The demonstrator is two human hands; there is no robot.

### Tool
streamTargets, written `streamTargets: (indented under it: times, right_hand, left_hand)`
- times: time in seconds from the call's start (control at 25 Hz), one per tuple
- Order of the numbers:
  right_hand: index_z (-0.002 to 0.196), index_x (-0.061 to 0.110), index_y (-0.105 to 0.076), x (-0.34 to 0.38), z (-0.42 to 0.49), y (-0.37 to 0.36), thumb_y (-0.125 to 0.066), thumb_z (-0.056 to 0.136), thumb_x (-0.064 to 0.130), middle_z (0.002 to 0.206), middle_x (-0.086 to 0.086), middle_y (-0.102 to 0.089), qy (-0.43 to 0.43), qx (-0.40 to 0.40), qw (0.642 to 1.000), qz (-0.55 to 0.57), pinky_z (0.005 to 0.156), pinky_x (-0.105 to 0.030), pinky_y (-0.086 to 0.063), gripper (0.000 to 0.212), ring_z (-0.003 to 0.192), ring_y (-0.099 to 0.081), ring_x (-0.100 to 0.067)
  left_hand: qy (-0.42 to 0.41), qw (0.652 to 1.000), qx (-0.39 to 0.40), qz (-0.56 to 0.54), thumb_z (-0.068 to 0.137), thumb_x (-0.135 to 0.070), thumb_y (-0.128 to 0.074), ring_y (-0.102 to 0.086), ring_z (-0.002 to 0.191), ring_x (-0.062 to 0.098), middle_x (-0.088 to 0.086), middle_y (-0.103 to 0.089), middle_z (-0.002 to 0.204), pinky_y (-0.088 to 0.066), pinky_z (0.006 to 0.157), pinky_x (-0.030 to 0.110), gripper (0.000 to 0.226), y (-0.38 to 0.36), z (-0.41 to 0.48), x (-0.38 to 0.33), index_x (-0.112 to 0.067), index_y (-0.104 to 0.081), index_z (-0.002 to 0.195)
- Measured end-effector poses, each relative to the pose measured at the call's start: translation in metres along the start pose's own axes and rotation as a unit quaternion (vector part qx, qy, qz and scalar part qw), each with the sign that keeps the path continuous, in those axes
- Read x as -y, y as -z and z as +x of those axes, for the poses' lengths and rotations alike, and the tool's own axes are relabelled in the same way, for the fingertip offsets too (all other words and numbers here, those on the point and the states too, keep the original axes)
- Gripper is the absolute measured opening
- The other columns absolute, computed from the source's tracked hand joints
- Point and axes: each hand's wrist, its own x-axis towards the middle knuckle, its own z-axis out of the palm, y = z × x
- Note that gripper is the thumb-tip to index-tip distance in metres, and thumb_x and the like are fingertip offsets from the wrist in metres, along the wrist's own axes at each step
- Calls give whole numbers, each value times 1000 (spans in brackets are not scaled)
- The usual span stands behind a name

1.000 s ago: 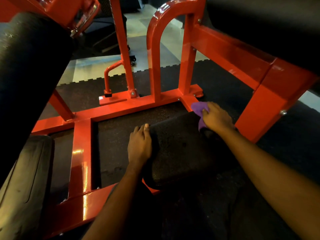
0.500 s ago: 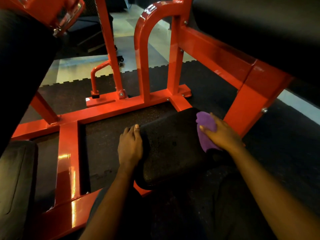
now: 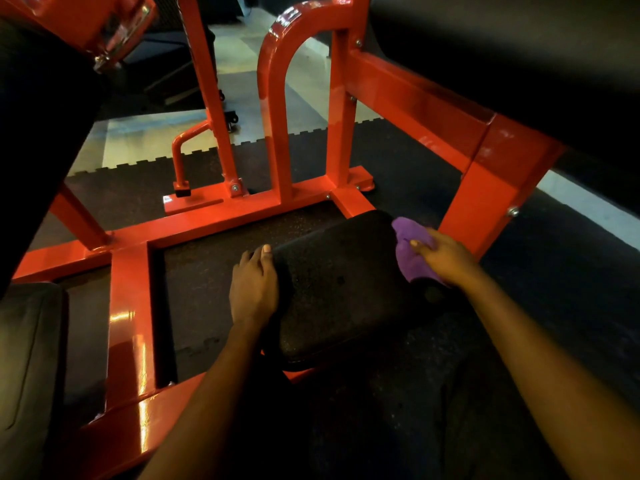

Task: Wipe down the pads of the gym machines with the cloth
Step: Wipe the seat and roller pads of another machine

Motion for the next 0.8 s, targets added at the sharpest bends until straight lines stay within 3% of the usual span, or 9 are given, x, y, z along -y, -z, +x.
streamTargets:
  times: [0.16,0.32,0.48,0.64,0.8]
  right_hand:
    - [146,28,-49,2,15,-4,-43,101,53,145,-7,-56,-21,12,998,-52,109,-43,-43,51,130,-55,-32]
    - [152,29,-40,58,75,-20,-39,102,58,157,-9,-43,-25,9,993,-116,114,-43,-34,57,140,-43,-36]
    - [154,45,-31,65,54,-20,-51,93,68,160,-3,-38,86,41,987,-130,114,-47,-37,68,141,-43,-34]
    - [155,54,-16,36,-14,-12,-47,100,55,170,0,-13,143,38,963,-226,110,-49,-40,63,139,-43,-40]
    - [155,54,-14,32,-17,-31,-37,101,59,169,-2,-15,76,-31,969,-232,110,-52,-39,58,139,-41,-40]
  left_hand:
    - [11,1000,-4,9,97,-60,-14,-52,122,29,8,-58,134,-45,102,52,68,1,-1,-3,-20,-63,125]
    - [12,1000,-1,10,104,-50,-22,-53,119,27,6,-58,132,-46,100,50,55,0,0,-3,-19,-63,125]
    - [10,1000,0,4,105,-49,-22,-53,118,28,7,-58,130,-45,101,51,55,1,-1,-1,-19,-64,124]
    - [8,1000,5,-2,105,-48,-23,-53,117,28,8,-60,129,-44,101,48,53,-1,-1,-1,-19,-64,121]
    - [11,1000,7,6,105,-49,-21,-49,127,26,8,-58,137,-40,107,46,56,-2,1,3,-20,-64,126]
